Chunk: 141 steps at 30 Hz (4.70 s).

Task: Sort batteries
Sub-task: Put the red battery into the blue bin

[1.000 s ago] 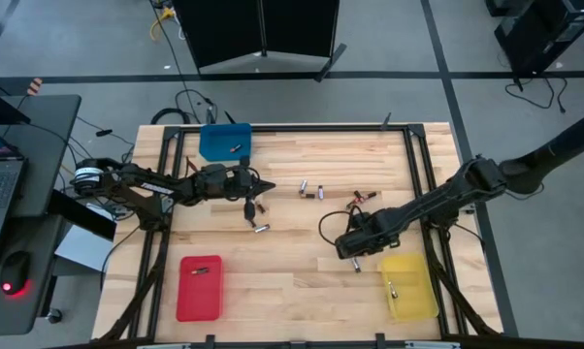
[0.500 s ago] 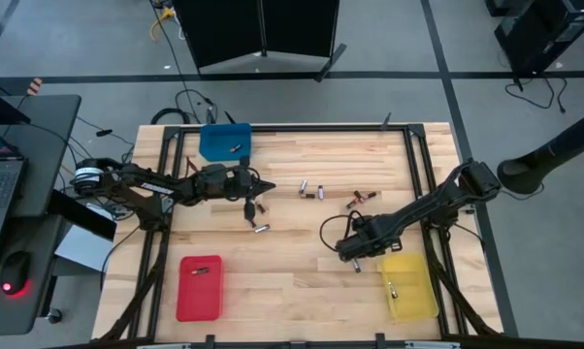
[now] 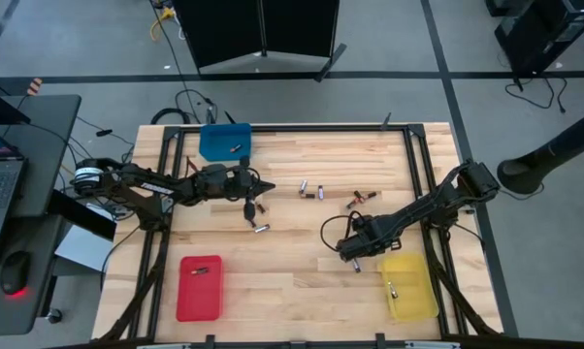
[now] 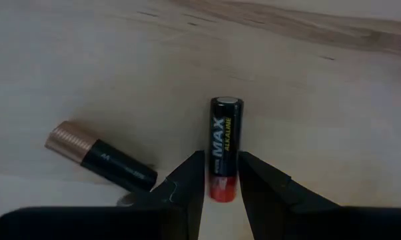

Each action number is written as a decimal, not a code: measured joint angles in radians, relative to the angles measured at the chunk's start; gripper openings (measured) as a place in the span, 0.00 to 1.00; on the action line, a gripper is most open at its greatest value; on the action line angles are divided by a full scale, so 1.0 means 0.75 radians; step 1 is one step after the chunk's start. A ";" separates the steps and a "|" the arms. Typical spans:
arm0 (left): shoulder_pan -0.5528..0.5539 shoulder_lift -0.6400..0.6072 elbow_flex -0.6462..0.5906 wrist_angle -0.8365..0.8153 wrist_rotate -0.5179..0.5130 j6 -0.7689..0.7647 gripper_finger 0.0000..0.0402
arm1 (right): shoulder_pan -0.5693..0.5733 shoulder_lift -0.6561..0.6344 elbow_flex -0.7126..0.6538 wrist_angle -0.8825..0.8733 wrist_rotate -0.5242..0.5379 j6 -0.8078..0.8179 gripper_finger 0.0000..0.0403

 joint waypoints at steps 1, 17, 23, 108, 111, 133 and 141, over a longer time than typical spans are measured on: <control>0.000 0.000 0.000 -0.001 0.000 0.000 0.02 | 0.000 -0.002 -0.007 0.010 0.000 -0.001 0.26; 0.000 -0.001 0.000 0.081 0.008 -0.082 0.02 | 0.001 -0.053 0.077 -0.142 0.059 -0.319 0.14; 0.000 -0.001 -0.001 0.145 0.097 -0.148 0.02 | -0.054 -0.166 0.094 -0.172 0.393 -0.576 0.14; -0.054 0.248 0.270 0.431 0.296 -0.100 0.39 | -0.651 -0.174 -0.168 1.931 -0.009 -2.626 0.14; -0.054 0.247 0.270 0.441 0.296 -0.097 0.39 | -0.651 -0.174 -0.168 1.940 -0.009 -2.630 0.14; -0.034 0.218 0.228 0.484 0.287 -0.133 0.33 | -0.650 -0.174 -0.168 1.960 -0.009 -2.639 0.14; -0.033 0.218 0.228 0.486 0.335 -0.085 0.13 | -0.647 -0.174 -0.168 1.963 -0.013 -2.630 0.14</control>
